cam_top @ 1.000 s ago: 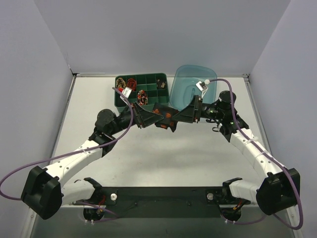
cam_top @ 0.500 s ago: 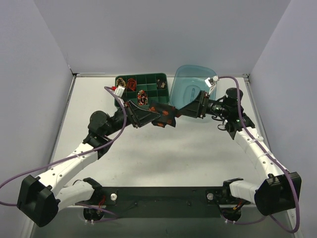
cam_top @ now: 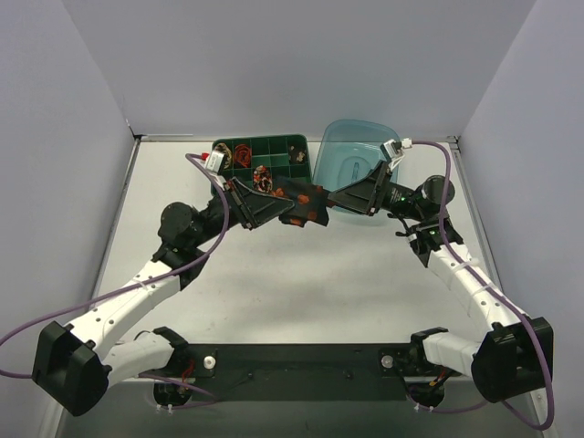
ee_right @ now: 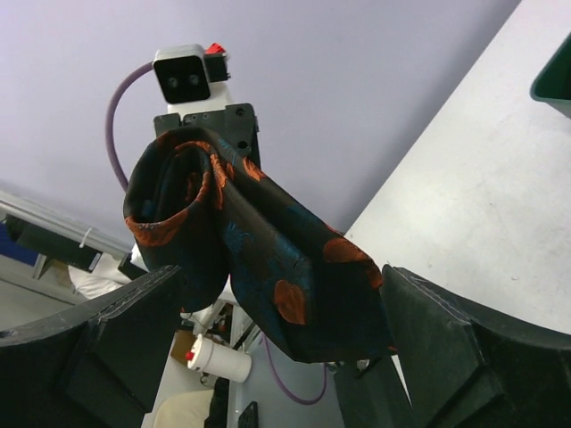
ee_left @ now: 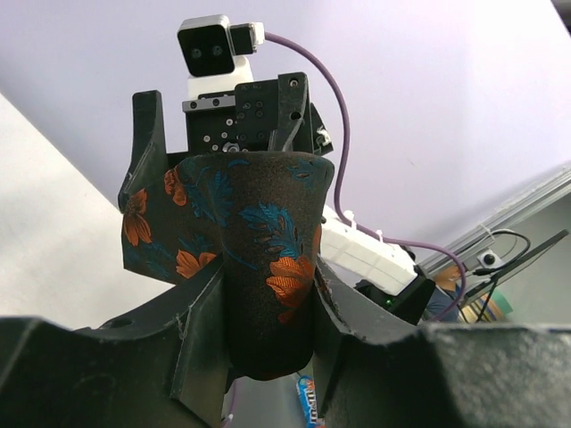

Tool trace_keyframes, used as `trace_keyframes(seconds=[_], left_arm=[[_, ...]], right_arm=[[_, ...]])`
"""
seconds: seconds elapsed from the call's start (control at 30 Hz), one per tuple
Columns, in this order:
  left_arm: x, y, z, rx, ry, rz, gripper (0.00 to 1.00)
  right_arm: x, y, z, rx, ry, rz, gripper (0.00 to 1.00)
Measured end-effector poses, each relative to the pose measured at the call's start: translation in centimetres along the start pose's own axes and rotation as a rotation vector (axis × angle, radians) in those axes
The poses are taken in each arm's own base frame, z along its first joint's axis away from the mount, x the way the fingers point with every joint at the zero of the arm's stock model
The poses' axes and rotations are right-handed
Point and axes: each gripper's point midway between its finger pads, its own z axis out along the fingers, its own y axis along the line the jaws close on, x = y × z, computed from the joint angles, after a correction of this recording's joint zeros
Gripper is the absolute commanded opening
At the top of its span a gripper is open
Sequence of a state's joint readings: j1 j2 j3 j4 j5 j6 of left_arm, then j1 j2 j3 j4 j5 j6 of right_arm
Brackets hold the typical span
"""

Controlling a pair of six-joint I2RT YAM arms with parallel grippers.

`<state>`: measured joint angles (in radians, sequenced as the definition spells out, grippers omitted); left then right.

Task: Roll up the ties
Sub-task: Place the tie in the storage box.

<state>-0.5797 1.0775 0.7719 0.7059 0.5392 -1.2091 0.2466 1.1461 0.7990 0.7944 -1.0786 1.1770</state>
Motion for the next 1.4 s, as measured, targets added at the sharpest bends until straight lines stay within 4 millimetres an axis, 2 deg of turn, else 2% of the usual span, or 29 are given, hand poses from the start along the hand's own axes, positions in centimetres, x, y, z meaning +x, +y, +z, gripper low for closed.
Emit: trace_keyframes(seconds=[0.3, 0.73, 1.07, 1.4], left_arm=[[-0.5, -1.9, -0.3, 0.047, -0.017, -0.028, 0.43], [-1.2, -5.2, -1.2, 0.123, -0.050, -0.019, 0.43], [-1.2, -5.5, -1.2, 0.136, -0.057, -0.032, 0.41], [-1.1, -4.8, -1.2, 0.116, -0.062, -0.039, 0.41]], right_arm=[[0.8, 1.6, 0.6, -0.060, 0.019, -0.002, 0.98], [1.5, 2.9, 1.0, -0.110, 0.028, 0.007, 0.97], [4.5, 5.8, 2.3, -0.197, 0.105, 0.021, 0.97], [4.0, 7.8, 1.7, -0.201, 0.086, -0.059, 0.96]])
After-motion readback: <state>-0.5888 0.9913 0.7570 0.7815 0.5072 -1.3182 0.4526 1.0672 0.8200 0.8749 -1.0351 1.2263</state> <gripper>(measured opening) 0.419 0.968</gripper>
